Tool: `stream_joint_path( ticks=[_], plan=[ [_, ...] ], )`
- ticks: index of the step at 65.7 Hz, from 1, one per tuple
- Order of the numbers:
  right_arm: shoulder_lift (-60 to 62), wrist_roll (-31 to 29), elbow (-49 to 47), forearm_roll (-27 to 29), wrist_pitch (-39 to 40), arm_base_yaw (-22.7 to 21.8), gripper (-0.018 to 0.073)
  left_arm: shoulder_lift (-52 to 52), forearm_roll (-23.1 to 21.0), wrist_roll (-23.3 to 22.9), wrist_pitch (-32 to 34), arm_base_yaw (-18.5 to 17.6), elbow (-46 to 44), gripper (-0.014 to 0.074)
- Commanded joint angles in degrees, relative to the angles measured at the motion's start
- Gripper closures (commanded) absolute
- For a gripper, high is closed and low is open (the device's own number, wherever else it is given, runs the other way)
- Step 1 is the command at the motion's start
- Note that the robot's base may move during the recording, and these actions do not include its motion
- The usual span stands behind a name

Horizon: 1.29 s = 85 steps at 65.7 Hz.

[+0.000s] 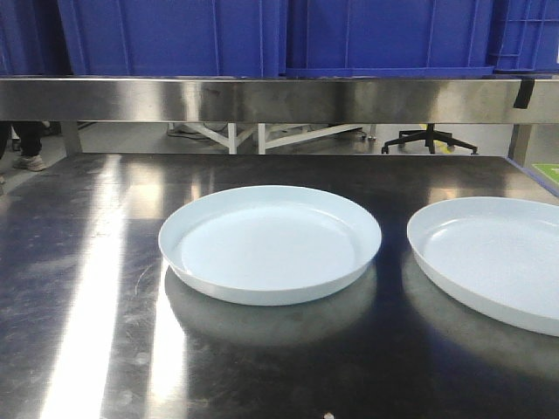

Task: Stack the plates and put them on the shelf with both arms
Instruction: 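Release the plate and raise the left gripper away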

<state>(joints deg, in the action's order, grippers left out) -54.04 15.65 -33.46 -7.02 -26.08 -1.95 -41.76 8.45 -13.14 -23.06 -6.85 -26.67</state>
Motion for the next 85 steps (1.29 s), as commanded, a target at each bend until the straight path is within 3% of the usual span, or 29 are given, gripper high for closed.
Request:
stream_joint_path(
  ticks=[1,16,32,59,85],
  plan=[
    [0.33,-0.37,-2.01,-0.25,2.72,0.15,0.0459,0.33,0.06,-0.5,4.2,0.08,-1.67,0.0514],
    [0.33,-0.37,-2.01,-0.25,2.59,0.15,0.035,0.33,0.06,-0.5,4.2,0.08,-1.67,0.0514],
    [0.02,-0.37,-1.81,-0.3,-2.92,0.15,0.0133,0.33,0.06,-0.5,4.2,0.08,-1.67,0.0514],
    [-11.87,-0.37,-2.32,-0.74,2.44,0.15,0.013,0.33,0.06,-0.5,4.2,0.08,-1.67,0.0514],
    [-20.85,-0.37,-8.48,-1.12,2.2,0.04,0.013,0.33,0.06,-0.5,4.2,0.08,-1.67,0.0514]
  ],
)
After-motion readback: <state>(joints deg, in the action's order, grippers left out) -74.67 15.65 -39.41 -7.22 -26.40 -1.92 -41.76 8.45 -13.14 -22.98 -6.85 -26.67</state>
